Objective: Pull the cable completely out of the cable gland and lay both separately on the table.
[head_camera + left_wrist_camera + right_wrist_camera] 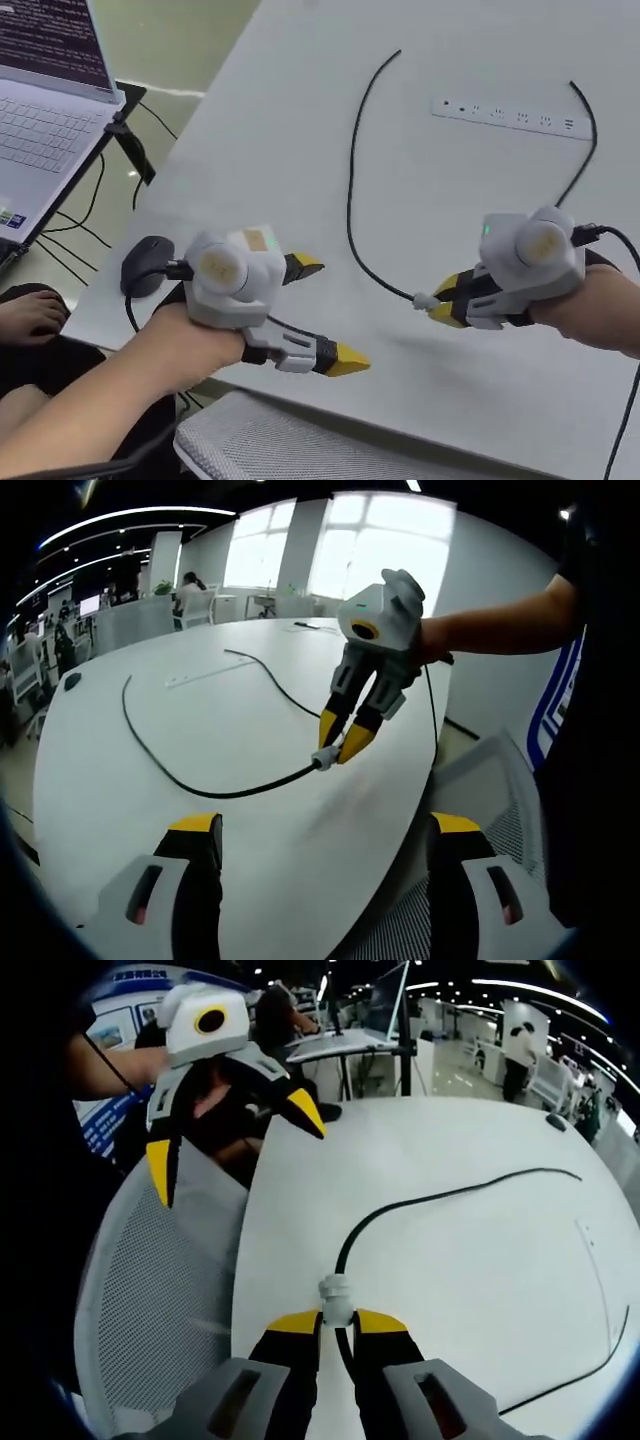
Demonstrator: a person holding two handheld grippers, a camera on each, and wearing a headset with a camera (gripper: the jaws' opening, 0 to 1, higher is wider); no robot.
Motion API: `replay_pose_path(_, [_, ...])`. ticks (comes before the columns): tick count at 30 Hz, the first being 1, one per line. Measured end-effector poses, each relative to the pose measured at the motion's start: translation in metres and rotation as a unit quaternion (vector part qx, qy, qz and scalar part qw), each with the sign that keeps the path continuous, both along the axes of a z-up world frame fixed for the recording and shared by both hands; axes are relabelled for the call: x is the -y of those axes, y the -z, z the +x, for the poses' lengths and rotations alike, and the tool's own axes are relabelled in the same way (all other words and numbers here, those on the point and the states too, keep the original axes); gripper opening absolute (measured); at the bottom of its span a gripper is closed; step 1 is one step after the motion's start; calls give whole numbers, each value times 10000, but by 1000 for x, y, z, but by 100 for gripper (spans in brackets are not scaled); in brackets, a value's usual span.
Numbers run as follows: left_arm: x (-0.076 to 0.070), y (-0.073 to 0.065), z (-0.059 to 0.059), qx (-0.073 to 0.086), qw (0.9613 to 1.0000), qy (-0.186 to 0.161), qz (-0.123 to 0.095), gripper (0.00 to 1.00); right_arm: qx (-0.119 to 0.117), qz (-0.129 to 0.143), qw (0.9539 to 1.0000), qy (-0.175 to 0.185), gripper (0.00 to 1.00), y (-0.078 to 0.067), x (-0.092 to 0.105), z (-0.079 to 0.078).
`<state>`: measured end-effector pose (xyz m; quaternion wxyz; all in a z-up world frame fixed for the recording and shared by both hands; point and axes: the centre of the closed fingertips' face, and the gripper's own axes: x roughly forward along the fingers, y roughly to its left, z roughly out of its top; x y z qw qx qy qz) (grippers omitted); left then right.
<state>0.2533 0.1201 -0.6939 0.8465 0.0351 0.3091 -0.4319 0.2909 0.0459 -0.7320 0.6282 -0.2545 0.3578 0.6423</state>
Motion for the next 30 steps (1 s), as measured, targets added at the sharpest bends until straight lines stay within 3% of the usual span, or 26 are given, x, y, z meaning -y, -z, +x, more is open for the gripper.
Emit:
replay_pose_path(6, [15,-4,0,-43,9999,148,-43,80,-28,62,10000,-44,7,-11,3,-7])
replay_pose_path(8, [20,-10,3,31,9998,148,-144,80,-31,66,9999,-77,7,-14,5,-8])
replay_pose_path(14, [32,-15,8,61,9995,275,-122,72,-27,133,9998,-168,7,-30,11,-15])
replay_pose_path(19, [44,-21,16,140,9992,308,-227,73,-20,169,9995,-282,6,-40,14,-20])
replay_pose_path(30, [74,-22,21,195,9972,631,-358,68,13,270,9984,-494,6,-53,19,-28])
